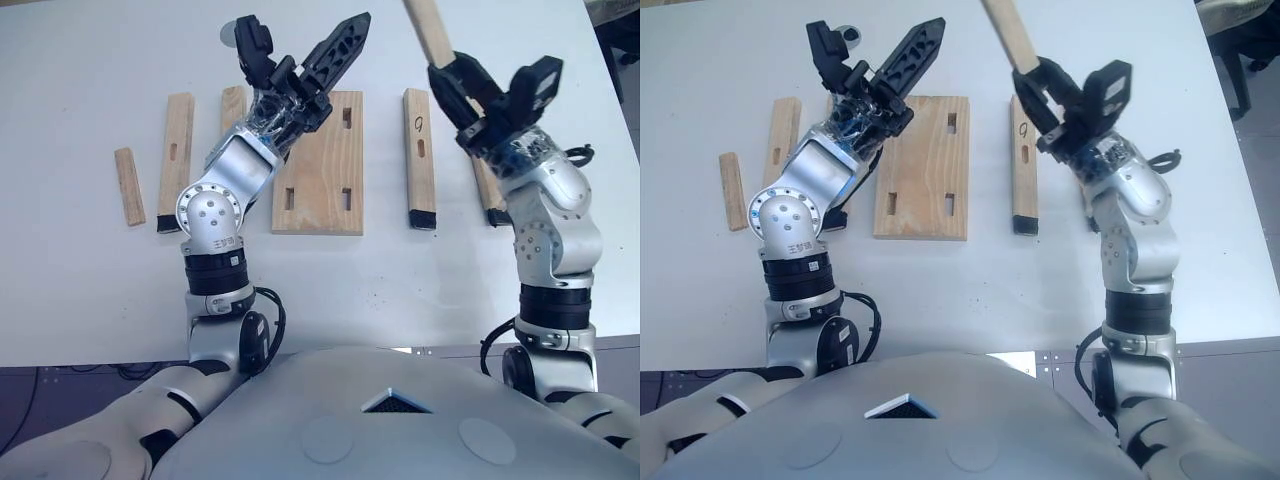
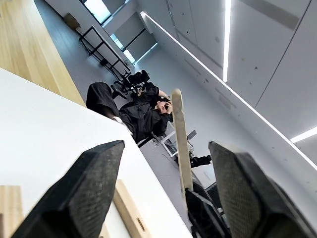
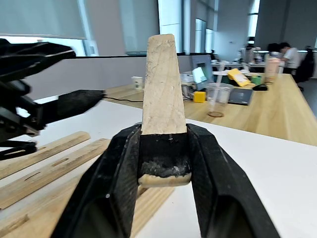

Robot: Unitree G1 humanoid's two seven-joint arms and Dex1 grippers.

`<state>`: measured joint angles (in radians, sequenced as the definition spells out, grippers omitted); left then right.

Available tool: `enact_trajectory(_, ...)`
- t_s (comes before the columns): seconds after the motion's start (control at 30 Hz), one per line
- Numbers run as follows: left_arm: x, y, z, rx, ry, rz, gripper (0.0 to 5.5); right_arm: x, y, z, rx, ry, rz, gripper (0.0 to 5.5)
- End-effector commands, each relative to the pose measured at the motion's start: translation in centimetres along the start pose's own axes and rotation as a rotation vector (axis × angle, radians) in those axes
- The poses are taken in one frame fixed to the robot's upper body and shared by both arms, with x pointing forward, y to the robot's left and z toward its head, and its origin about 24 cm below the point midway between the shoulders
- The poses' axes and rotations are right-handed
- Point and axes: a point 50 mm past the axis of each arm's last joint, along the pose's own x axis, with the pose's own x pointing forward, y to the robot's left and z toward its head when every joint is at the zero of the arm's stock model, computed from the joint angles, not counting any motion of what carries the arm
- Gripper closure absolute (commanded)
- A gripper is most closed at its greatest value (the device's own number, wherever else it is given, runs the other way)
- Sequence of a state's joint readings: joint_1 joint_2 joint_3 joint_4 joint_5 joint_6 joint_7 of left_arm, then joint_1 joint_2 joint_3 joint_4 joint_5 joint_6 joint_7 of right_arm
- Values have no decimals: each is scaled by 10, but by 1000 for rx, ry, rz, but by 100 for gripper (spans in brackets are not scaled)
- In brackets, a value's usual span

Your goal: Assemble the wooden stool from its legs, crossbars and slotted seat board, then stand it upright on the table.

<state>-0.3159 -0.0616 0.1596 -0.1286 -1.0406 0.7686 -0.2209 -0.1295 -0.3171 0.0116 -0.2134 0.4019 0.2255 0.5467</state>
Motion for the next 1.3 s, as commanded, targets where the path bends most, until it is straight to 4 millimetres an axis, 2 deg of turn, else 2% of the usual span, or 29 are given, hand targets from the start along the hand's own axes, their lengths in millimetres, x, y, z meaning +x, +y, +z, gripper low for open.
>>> enact_trajectory(0.03, 4, -8, 3, -16, 6, -11, 240, 8, 19, 1, -4, 9, 95, 419)
enact_trajectory(0.17, 3, -6, 8, -30, -11, 3, 240, 8, 31, -2, -4, 33, 152, 419)
enact_trajectory(0.37, 2, 1, 11, -29, -42, 58, 319, 7, 35, -1, 9, 37, 177, 419)
enact_trajectory(0.7, -3, 2, 14, 10, -42, 29, 483, 6, 38, -2, 23, 44, 166, 419)
enact_trajectory(0.77, -4, 4, 17, 27, -51, 36, 497, 8, 36, -3, 29, 47, 151, 419)
enact_trajectory(0.8, -5, 5, 18, 33, -56, 47, 499, 8, 35, -4, 33, 48, 144, 380)
enact_trajectory(0.97, -13, 22, 26, 110, -72, 159, 512, 6, 29, -13, 10, 81, 75, 310)
enact_trajectory(1.07, -30, 37, 37, 263, -96, 287, 512, 0, 27, -20, -7, 108, 42, 267)
enact_trajectory(1.2, -93, 54, 75, 693, -264, 588, 512, -10, 24, -28, -34, 143, -13, 263)
enact_trajectory(1.3, -116, 58, 83, 880, -305, 679, 512, -16, 23, -32, -51, 154, -46, 263)
